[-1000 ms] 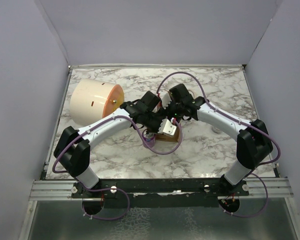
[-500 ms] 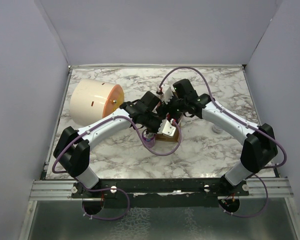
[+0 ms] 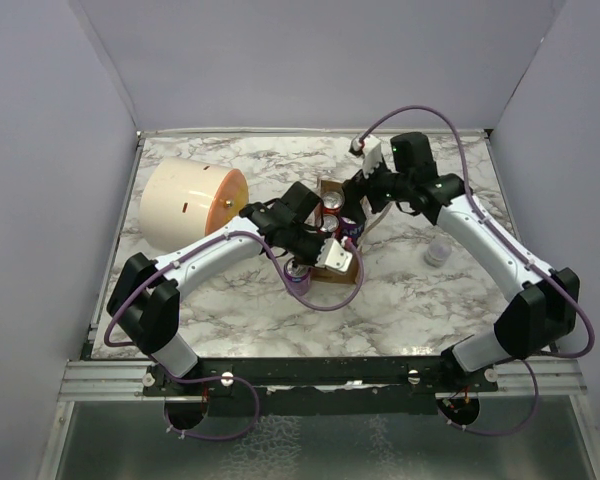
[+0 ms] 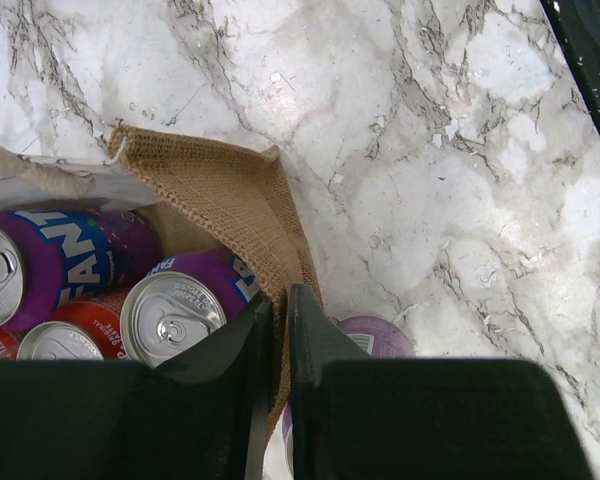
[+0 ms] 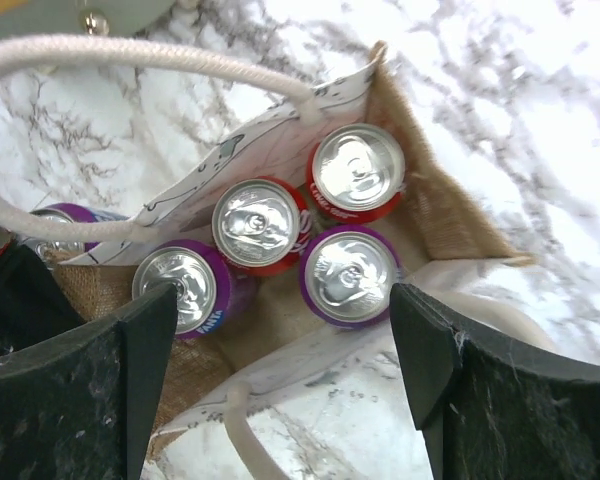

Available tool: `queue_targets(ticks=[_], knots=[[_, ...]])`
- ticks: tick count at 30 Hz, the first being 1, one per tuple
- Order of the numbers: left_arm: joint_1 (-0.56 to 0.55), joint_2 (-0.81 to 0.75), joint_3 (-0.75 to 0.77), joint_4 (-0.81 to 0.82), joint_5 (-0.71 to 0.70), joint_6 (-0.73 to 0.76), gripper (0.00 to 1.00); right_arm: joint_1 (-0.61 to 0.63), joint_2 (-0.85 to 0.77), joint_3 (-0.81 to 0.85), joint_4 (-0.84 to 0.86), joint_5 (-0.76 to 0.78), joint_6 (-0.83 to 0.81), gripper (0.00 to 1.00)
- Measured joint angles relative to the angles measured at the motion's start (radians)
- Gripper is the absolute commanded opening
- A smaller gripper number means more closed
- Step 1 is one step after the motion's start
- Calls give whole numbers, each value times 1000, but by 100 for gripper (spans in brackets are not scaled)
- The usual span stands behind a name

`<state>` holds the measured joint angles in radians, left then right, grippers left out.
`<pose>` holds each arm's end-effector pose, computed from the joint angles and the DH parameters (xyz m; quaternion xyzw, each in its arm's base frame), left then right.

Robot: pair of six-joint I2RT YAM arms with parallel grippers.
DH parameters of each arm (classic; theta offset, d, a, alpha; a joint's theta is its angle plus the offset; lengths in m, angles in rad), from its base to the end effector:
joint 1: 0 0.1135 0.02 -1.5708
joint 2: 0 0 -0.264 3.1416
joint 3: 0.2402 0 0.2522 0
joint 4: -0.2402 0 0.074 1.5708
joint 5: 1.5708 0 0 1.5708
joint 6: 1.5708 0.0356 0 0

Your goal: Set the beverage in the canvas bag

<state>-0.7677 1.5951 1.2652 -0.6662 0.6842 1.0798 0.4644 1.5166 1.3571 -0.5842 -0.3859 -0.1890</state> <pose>0.2238 -0.2473 0.2696 0.7781 0.4688 -0.2763 0.3137 0.2942 0.1624 0.3250 -0.3614 0.8264 0.2281 0.3666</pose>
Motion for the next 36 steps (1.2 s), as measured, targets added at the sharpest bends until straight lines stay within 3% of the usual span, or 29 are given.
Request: queue_targets(ticks=[5, 12, 20, 28, 36], knots=[[0, 0, 39, -19, -1, -43, 28, -35, -99, 24, 1, -24, -27, 86], [0, -14, 79, -47, -3, -114, 67, -72, -212, 33, -2, -58, -69, 86], [0, -161, 58, -90, -91, -199, 93, -171, -278, 21, -30, -112, -94, 87], [60, -341, -119, -100, -148, -264, 99, -267, -333, -19, -30, -182, -92, 88], [97, -383, -317, -21, -274, -342, 99, -299, -353, -45, -30, -206, -87, 89]])
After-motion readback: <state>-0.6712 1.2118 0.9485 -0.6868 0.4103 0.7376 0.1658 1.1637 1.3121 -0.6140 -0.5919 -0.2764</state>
